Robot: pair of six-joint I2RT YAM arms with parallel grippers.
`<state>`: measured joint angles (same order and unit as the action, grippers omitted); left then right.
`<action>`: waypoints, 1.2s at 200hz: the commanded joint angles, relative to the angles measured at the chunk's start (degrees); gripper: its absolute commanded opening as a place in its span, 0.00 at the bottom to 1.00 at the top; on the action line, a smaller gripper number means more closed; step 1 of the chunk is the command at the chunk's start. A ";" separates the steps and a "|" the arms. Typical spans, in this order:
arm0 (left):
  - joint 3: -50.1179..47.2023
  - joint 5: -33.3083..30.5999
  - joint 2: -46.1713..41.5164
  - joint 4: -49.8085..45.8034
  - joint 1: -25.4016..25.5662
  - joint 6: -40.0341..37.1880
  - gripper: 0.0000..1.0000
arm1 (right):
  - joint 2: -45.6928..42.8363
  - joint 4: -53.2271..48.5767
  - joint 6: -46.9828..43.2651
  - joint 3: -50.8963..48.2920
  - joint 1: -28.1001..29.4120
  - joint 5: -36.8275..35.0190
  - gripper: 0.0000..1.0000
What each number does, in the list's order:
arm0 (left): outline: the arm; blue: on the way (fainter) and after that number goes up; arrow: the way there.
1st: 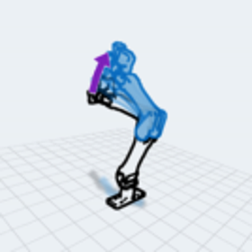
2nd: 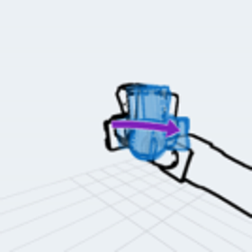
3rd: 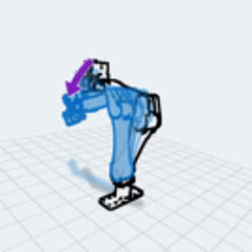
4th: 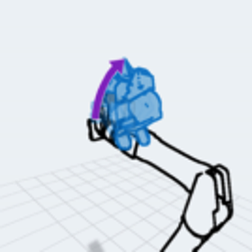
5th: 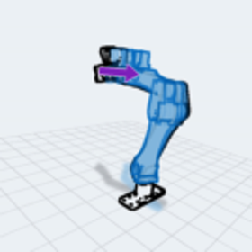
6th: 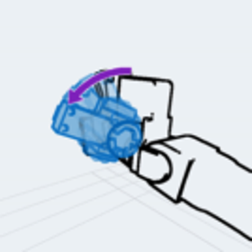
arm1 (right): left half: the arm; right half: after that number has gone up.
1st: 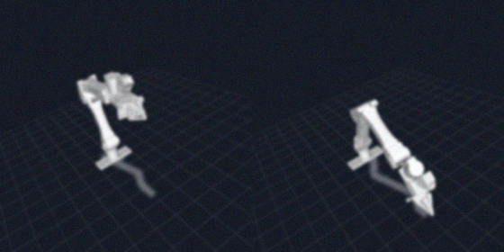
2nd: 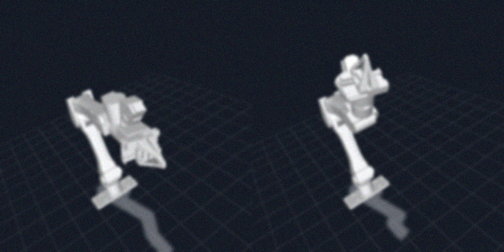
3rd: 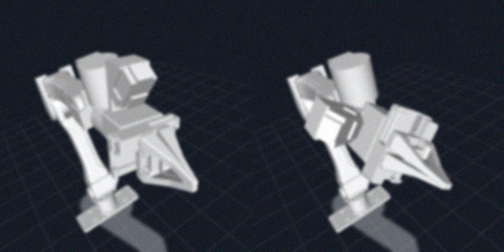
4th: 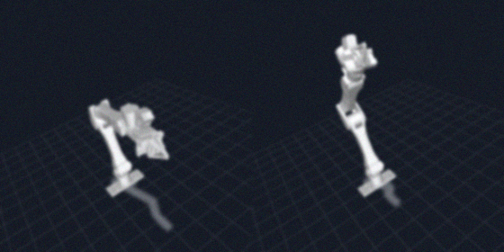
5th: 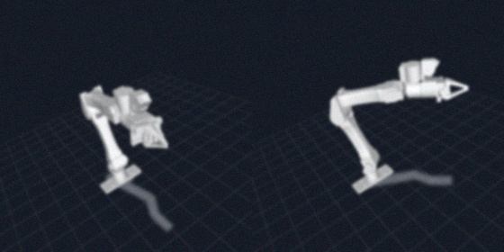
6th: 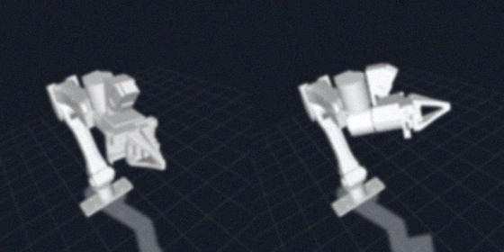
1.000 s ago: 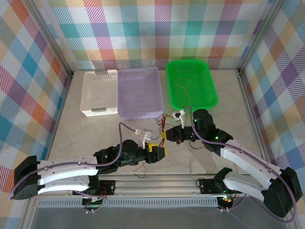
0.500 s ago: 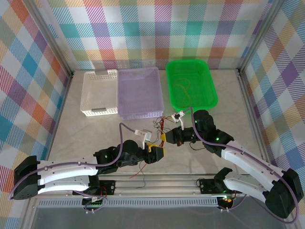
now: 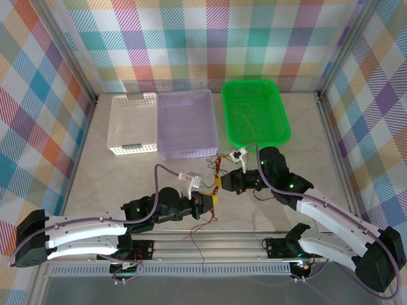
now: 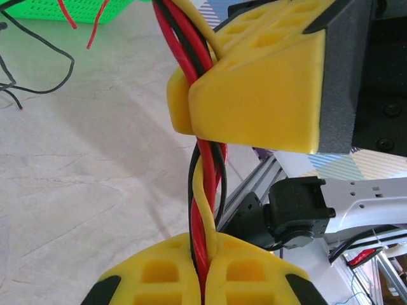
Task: Untangle the cables
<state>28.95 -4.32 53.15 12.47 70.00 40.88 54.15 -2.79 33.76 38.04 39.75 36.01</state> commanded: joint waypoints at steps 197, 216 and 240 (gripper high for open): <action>-0.73 -2.45 -1.87 -1.12 -0.28 0.98 0.00 | 4.87 -1.20 -1.90 0.81 2.00 0.77 0.33; -0.48 -2.45 -1.91 -1.87 -0.22 0.86 0.00 | 3.38 -4.21 -3.75 1.44 2.00 -2.10 0.39; -0.43 -2.40 -1.86 -2.45 -0.19 0.69 0.00 | 0.73 -7.95 -5.99 2.43 2.01 -6.65 0.43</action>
<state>27.24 -6.09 51.90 9.28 69.97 42.37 57.80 -6.13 31.68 38.15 41.45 34.41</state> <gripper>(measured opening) 0.049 0.418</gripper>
